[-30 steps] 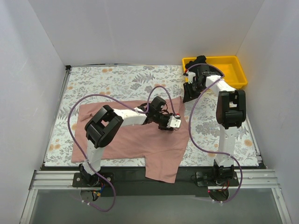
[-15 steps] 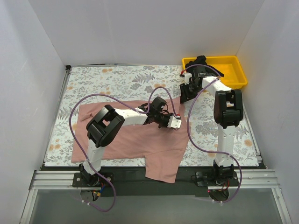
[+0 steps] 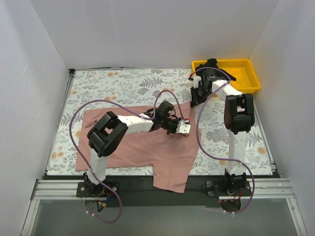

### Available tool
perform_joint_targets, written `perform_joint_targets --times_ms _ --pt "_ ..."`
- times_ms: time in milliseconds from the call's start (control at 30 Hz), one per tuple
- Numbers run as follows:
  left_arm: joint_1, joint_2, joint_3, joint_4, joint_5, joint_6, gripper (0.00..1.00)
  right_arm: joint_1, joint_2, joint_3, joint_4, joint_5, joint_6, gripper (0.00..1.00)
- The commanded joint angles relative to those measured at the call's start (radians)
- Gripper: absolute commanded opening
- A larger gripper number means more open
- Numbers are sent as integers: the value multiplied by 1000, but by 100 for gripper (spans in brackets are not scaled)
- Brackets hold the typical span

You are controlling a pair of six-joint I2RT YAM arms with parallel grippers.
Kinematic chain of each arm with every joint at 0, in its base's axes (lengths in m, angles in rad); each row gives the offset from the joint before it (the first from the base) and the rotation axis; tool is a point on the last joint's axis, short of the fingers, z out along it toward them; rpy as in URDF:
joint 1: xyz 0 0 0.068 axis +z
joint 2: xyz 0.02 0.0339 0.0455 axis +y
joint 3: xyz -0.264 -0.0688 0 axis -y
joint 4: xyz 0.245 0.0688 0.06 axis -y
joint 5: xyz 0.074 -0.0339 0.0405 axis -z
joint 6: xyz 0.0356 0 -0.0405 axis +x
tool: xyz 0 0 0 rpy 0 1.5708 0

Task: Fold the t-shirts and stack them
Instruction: Fold the tshirt

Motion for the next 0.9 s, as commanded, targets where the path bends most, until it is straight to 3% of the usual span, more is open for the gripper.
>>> perform_joint_targets --times_ms 0,400,867 --pt "-1 -106 -18 17 56 -13 0 5 33 27 16 45 2 9" --pt "-6 -129 -26 -140 180 74 0 5 34 20 17 77 20 5" --pt "-6 -100 -55 -200 179 154 0 1 -22 -36 17 88 -16 1"
